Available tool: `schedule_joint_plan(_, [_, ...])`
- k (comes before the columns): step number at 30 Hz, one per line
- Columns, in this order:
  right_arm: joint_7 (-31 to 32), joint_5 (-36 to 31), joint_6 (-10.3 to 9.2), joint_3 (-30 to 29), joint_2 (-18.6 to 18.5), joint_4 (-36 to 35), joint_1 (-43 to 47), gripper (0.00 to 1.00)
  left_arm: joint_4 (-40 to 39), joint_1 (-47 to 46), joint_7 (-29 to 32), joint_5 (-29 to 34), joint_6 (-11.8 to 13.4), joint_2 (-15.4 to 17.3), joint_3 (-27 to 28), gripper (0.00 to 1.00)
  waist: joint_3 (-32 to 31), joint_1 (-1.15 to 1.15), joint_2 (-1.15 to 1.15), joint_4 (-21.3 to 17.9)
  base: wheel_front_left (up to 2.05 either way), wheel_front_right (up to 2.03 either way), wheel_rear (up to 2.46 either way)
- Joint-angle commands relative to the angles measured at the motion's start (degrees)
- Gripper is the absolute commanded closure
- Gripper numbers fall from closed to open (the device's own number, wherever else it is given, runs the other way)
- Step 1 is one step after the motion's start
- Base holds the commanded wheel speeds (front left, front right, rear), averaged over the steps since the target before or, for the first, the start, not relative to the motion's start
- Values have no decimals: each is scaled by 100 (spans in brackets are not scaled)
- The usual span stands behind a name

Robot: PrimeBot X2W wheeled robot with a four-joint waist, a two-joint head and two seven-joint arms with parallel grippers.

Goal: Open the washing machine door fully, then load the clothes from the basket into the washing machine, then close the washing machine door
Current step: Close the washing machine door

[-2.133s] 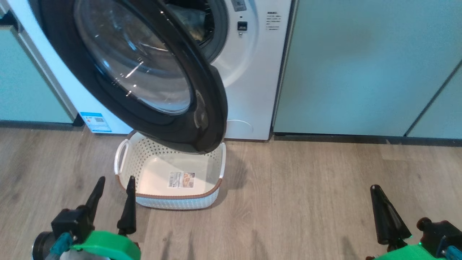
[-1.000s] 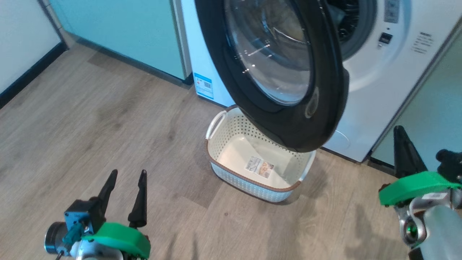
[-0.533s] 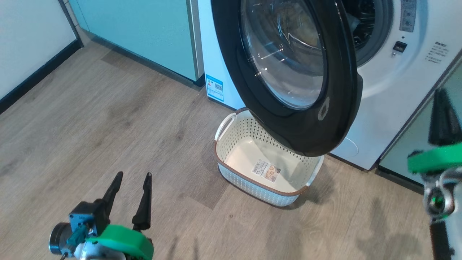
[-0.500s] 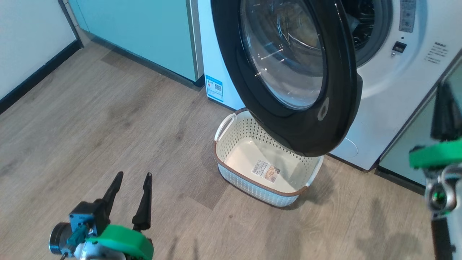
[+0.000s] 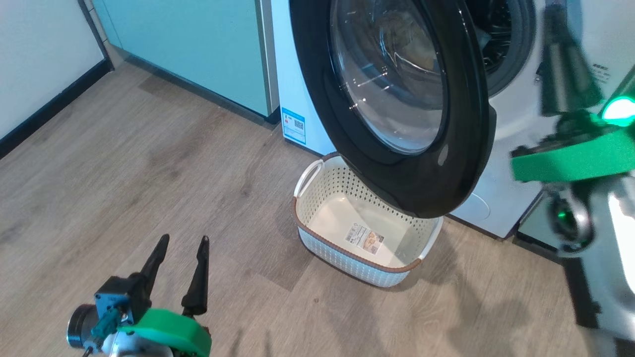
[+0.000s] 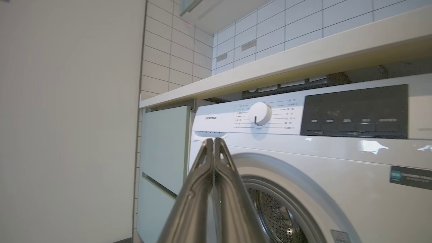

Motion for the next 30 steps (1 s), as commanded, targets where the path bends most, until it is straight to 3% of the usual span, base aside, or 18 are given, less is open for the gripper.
schedule_joint_plan(1, [64,-4,-16,191,38,-183,-243,100,-202,-249,-57,10,45,128,188,0,19,0,0,15,0,0,0])
schedule_joint_plan(17, [316,493,-16,1674,58,561,412,100,-186,-279,-175,-4,117,102,207,0,133,0,0,0,0,0,0])
schedule_joint_plan(30, [98,642,-16,1615,-24,1549,238,100,-107,-389,-226,-4,87,64,108,0,219,0,0,26,0,0,0])
